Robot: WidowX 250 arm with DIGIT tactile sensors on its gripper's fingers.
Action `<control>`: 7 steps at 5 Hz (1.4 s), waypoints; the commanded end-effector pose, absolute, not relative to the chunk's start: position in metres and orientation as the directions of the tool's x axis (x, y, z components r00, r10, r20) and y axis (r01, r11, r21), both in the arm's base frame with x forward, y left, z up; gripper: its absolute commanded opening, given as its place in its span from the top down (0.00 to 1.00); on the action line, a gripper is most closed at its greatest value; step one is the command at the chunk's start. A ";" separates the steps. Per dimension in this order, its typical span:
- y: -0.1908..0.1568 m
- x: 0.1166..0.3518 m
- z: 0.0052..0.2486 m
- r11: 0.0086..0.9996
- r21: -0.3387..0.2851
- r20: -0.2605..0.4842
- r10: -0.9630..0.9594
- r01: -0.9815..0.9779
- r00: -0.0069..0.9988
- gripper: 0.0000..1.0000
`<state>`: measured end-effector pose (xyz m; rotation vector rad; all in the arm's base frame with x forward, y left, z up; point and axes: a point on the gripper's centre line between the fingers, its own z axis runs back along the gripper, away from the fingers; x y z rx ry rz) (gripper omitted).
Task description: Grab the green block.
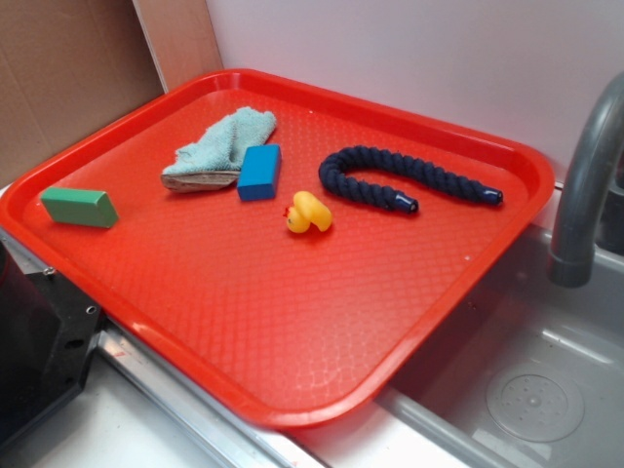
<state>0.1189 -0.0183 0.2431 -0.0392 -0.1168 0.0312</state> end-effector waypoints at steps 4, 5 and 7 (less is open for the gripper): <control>0.079 0.159 0.123 0.963 0.008 0.042 -0.271 0.271 0.962 0.00; 0.099 0.154 0.098 0.919 0.028 0.064 -0.394 0.393 0.917 0.00; 0.116 0.137 0.062 0.869 0.067 0.103 -0.495 0.491 0.862 0.00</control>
